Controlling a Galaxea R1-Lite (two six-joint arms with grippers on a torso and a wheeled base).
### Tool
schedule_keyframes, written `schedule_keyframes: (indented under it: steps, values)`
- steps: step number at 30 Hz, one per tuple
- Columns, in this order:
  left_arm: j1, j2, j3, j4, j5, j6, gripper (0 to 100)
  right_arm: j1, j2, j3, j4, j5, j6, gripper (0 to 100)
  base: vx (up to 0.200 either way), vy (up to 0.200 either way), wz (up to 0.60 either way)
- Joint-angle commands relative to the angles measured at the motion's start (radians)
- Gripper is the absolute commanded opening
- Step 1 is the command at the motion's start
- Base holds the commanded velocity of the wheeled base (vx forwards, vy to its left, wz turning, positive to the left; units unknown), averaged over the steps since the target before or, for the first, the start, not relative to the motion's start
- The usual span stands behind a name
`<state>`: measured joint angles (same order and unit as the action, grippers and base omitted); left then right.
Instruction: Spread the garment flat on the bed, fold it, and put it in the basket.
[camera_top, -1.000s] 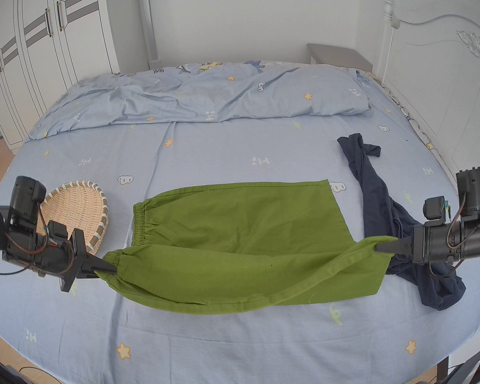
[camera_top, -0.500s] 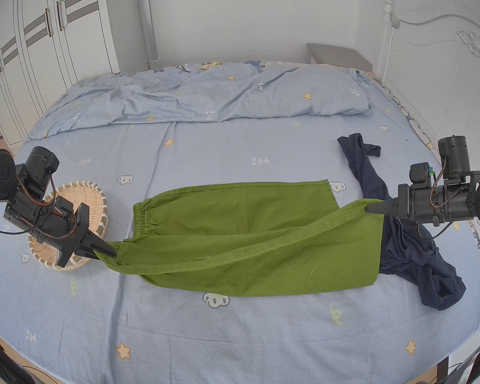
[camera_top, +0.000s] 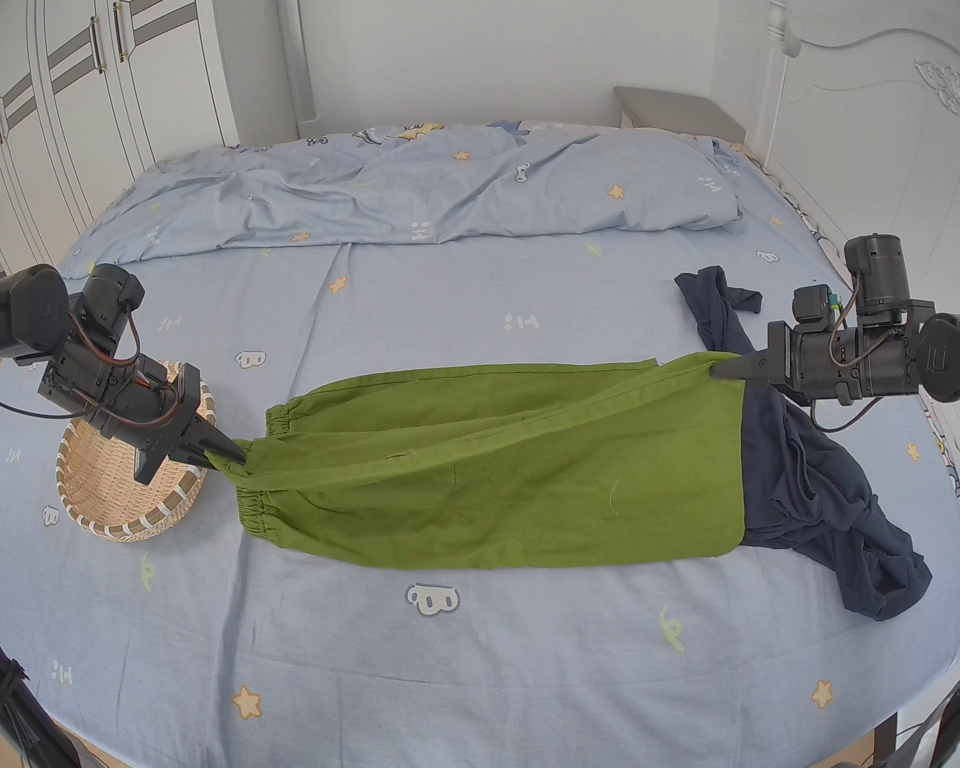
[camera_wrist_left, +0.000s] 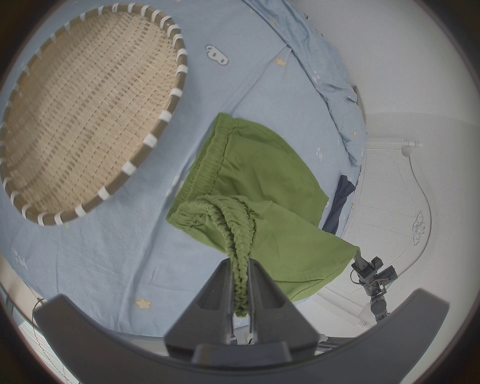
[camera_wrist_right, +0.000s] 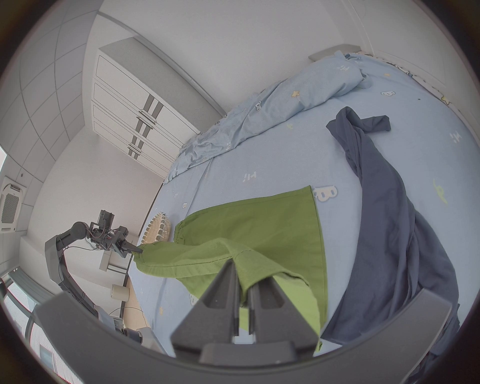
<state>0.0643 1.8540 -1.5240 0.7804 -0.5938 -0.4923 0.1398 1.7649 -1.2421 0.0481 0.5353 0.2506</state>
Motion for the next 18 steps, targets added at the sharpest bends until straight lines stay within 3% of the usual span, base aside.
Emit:
schedule_keyframes:
  steps: [1, 9, 18]
  values:
    - [0.000, 0.106, -0.143, 0.060, 0.000, 0.005, 0, -0.002, 0.062, -0.071, 0.003, 0.000, -0.001, 0, 0.000, 0.000, 0.00]
    - [0.003, 0.180, -0.298, 0.095, 0.000, 0.006, 0, -0.005, 0.117, -0.181, 0.004, -0.001, -0.001, 0, 0.000, 0.000, 0.00]
    - [0.008, 0.234, -0.361, 0.105, 0.000, 0.008, 0, -0.016, 0.192, -0.273, 0.021, -0.012, -0.007, 0, 0.000, 0.000, 0.00]
